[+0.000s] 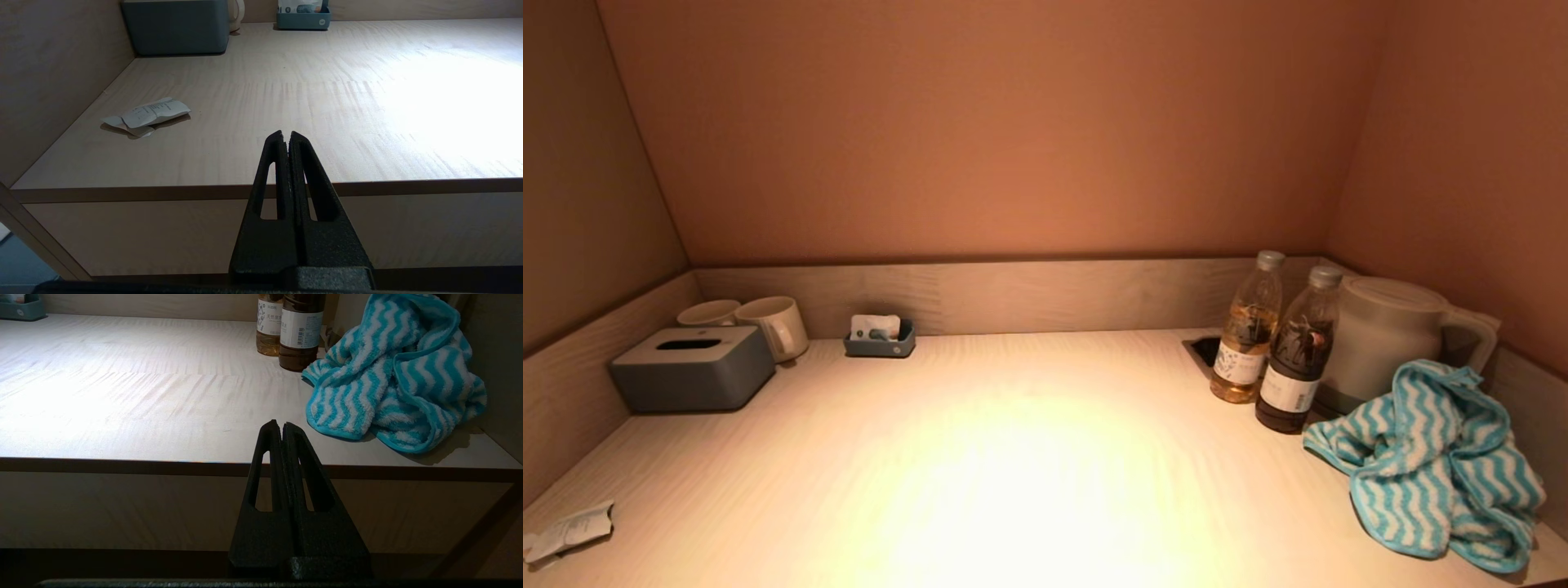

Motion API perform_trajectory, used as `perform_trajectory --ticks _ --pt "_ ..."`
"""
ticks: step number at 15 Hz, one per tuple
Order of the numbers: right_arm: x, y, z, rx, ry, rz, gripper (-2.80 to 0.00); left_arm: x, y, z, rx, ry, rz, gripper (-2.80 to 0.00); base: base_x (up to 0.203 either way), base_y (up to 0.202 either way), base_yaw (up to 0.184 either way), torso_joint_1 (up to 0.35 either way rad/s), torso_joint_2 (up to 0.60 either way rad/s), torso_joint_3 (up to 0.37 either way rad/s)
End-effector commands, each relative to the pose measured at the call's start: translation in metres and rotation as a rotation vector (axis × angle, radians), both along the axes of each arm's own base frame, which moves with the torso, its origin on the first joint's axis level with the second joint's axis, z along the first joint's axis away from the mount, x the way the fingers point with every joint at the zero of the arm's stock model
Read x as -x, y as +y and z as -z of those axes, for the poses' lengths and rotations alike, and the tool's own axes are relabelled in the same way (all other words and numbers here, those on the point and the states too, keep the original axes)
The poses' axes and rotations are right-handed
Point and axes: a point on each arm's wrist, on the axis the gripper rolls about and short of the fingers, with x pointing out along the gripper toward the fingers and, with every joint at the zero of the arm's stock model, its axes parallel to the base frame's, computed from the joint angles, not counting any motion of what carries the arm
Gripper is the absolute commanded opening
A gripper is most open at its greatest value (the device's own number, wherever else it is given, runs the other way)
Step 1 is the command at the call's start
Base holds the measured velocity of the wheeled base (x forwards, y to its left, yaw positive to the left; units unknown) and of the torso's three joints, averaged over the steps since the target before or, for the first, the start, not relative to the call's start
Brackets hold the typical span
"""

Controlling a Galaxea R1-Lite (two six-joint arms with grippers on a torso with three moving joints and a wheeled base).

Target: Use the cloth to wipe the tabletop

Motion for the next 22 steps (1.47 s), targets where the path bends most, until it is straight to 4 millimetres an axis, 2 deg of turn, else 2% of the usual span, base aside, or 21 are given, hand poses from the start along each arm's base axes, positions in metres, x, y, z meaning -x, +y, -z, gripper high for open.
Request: perform_trajectory --ticks 1,22 --pt "0.0 0.0 0.0 0.002 -0.001 -0.001 -2.8 0.0 0.0 0.0 0.0 0.0 0.001 -2.8 0.0 0.0 0.0 0.0 0.0 0.0" --pt "0.0 0.0 0.0 0.0 0.0 -0.001 -2.8 0.0 0.0 0.0 0.0 0.0 -0.001 -2.8 0.0 0.0 0.0 0.0 0.0 0.0"
